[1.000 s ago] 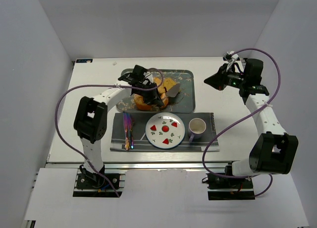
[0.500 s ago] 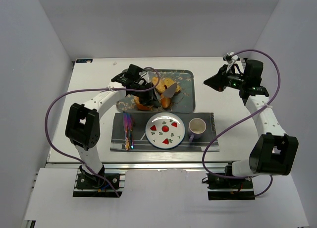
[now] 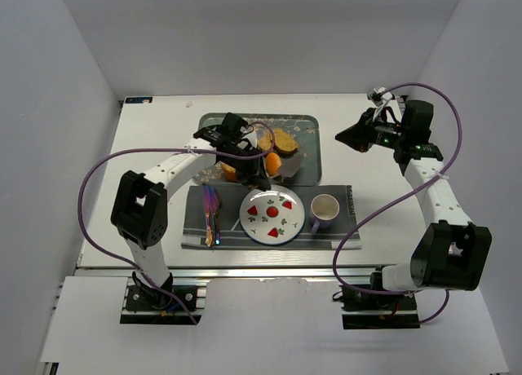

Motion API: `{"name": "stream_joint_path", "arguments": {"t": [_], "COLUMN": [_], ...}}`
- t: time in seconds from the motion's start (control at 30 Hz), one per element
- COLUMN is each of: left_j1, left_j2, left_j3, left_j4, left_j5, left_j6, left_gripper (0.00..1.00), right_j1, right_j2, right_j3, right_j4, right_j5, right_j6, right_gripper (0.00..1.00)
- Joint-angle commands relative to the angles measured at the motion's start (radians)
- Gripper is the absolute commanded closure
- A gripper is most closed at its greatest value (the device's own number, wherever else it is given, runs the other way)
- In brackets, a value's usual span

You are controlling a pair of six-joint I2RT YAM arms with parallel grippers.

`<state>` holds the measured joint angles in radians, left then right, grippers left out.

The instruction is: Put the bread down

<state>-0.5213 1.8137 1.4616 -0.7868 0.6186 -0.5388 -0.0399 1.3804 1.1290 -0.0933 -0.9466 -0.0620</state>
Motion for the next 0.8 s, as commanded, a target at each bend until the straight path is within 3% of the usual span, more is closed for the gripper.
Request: {"name": "stream_joint_path", "arguments": {"t": [0.0,0.77], "left_j1": [-0.016,-0.054], "left_j2": [-0.017,0.219], "left_j3": [0.022,0.241], "left_j4": [0.02,-0.095], "left_j5": [0.024,-0.221], "left_j6": [0.01,-0.087], "left_gripper": [1.0,1.0], "right_j1": [-0.009,-0.029], "right_j2": [-0.03,-0.026], "right_j3": [-0.002,-0.021], "right_j4": [0.04,0.056], "right_j5": [-0.026,-0.027], "right_j6": [0.002,0.014], "right_gripper": [0.84,0.84]}}
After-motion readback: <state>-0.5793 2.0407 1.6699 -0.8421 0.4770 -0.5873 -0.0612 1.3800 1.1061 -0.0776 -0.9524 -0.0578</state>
